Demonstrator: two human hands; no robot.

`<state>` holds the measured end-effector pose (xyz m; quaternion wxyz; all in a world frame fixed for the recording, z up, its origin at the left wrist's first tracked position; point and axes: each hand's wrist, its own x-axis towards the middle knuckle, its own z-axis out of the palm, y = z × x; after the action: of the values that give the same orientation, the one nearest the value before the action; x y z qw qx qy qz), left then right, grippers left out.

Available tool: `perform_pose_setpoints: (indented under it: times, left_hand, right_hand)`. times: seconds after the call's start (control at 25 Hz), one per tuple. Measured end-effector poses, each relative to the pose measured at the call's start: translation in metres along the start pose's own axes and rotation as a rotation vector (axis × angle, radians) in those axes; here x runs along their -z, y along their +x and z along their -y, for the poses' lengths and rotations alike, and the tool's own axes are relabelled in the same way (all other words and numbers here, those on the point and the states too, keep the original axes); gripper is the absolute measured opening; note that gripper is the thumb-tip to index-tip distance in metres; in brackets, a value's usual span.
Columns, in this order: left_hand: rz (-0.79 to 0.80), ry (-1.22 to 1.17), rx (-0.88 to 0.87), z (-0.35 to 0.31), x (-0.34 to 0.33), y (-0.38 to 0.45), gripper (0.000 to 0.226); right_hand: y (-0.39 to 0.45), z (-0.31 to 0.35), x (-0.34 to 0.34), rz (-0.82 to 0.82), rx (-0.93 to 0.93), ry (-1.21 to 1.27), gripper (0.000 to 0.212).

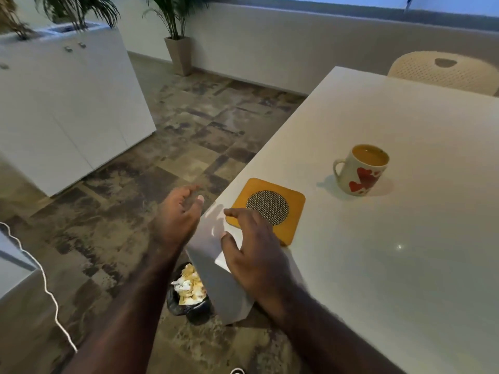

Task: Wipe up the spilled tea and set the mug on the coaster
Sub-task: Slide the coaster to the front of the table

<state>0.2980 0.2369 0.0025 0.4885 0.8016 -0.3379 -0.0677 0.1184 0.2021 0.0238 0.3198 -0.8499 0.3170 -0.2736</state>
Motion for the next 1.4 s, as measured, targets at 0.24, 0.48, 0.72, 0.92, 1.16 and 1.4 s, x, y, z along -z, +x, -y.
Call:
perform_pose_setpoints:
  times: [0.24,0.48,0.72,0.92,1.16,1.4]
  left_hand:
    - [0.248,0.318,-0.1,-0.029,-0.053,0.009,0.034]
    - [0.267,0.583,-0.044,-0.036,-0.076,0.006,0.035]
    - [0.288,0.556,0.012,-0.044,-0.076,0.009,0.03]
    - [0.287,0.458,0.157,-0.05,-0.079,0.015,0.02]
    - [0.233,0.417,0.211,-0.046,-0.083,0.017,0.017]
    - [0.24,0.323,0.216,-0.049,-0.09,0.007,0.031]
  right_hand:
    - [0.005,-0.054,0.046,0.058,-0.321,-0.395,0.062]
    - [0.005,-0.069,0.047,0.173,-0.456,-0.492,0.073]
    - [0.009,-0.067,0.045,0.174,-0.481,-0.313,0.069]
    - [0.012,-0.066,0.051,0.119,-0.571,0.024,0.066]
    - [0.013,-0.064,0.058,0.046,-0.593,0.189,0.057]
    - [0.002,-0.067,0.079,0.008,-0.567,0.217,0.054]
